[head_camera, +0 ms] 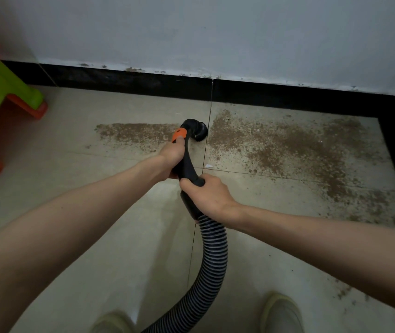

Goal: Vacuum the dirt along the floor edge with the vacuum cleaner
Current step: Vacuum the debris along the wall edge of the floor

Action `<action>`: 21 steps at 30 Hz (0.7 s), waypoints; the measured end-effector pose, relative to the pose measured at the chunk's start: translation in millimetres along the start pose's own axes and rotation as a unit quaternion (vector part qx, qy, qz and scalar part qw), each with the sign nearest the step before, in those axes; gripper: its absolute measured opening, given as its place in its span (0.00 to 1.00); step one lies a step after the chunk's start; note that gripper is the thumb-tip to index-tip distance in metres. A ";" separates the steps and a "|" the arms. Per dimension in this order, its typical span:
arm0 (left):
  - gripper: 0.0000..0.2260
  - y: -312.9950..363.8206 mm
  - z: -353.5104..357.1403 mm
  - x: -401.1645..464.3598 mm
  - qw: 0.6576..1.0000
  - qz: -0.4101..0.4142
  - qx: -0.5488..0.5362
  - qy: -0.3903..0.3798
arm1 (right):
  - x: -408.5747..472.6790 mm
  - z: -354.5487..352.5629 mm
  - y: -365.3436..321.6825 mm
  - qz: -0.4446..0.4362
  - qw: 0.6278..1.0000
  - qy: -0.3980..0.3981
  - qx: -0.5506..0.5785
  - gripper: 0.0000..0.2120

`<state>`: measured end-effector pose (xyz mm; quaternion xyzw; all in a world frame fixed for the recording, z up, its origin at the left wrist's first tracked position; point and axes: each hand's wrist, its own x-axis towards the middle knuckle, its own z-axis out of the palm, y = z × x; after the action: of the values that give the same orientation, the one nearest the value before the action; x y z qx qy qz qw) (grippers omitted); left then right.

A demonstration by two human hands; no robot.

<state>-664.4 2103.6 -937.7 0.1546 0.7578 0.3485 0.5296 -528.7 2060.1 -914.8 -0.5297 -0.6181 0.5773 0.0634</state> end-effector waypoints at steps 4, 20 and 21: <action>0.25 -6.0 -3.4 -4.8 1.000 -0.003 -0.017 0.000 | -5.6 3.2 0.4 -0.005 1.000 0.004 -0.019 0.14; 0.25 -35.9 -169.1 12.8 0.968 0.044 -0.158 0.192 | 46.5 117.9 -77.2 -0.153 0.972 -0.097 -0.149 0.15; 0.25 -41.7 -184.2 12.7 0.964 0.042 -0.165 0.203 | 49.2 130.2 -83.1 -0.162 0.967 -0.109 -0.161 0.15</action>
<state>-831.4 2014.6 -939.2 0.0231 0.7743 0.5145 0.3677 -688.1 2030.7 -918.5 -0.3594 -0.7836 0.5068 0.0022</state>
